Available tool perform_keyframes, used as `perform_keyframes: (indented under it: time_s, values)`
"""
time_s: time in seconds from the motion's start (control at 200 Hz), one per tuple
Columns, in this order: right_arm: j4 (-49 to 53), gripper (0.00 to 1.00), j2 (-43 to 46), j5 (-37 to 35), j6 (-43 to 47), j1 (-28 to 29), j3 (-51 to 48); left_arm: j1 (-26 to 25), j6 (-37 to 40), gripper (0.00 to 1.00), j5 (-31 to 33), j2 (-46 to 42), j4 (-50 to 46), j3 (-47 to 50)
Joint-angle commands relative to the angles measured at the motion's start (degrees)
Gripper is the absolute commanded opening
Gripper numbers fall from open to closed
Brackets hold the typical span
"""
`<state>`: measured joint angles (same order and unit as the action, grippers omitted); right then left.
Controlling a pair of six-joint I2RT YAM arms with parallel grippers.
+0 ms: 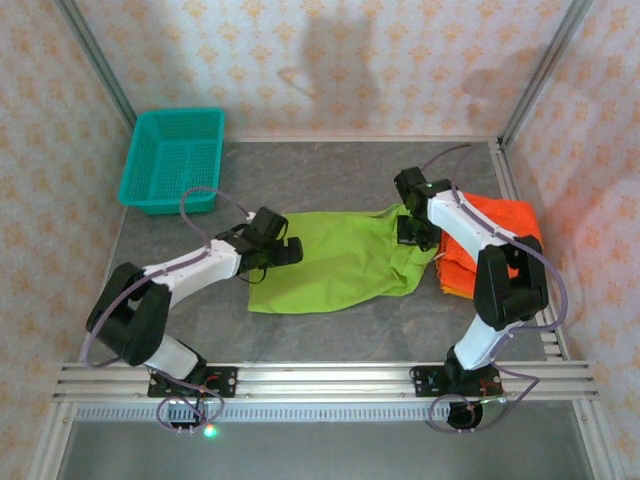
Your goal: Fold and stack the shorts
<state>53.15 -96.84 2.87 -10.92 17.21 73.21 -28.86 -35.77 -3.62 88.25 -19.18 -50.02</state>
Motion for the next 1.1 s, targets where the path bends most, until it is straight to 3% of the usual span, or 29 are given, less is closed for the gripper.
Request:
perform_keyframes:
  time_s: [0.0,0.18,0.32,0.44,0.54,0.65,0.785,0.926,1.096]
  values:
    - [-1.32,0.0,2.61,1.68,-1.64,0.1,-1.14,0.43,-1.5,1.0,4.51,4.12,-0.56,-0.52]
    - [-3.24,0.04,4.43,6.92,-3.25,0.1,-3.25,5.27,-0.75,1.0,8.24,6.97,-5.4,1.48]
    - [-6.67,0.03,5.69,12.36,-6.75,0.98,-6.33,11.54,0.97,1.0,11.32,0.38,-8.81,4.66]
    - [-8.85,0.06,5.19,13.62,-9.27,4.75,-7.53,13.26,3.31,1.0,17.16,-4.76,-13.41,3.25]
    - [-10.98,0.25,4.08,16.33,-10.77,6.49,-9.18,13.48,4.54,1.0,19.33,-5.88,-17.46,-0.26]
    - [-9.85,0.5,4.55,14.41,-10.25,6.36,-10.28,13.32,4.83,1.0,16.45,-8.51,-18.67,-3.07]
    - [-8.95,0.64,9.32,13.41,-9.13,2.64,-11.97,10.16,7.12,1.0,12.14,-14.28,-16.68,-4.44]
    - [-10.66,0.71,13.33,13.08,-9.15,-2.65,-14.26,1.62,7.11,1.0,9.15,-15.62,-13.63,-8.32]
    - [-13.54,0.66,10.85,16.76,-8.07,-6.45,-15.9,-7.09,6.77,0.91,0.63,-7.93,-10.23,-16.52]
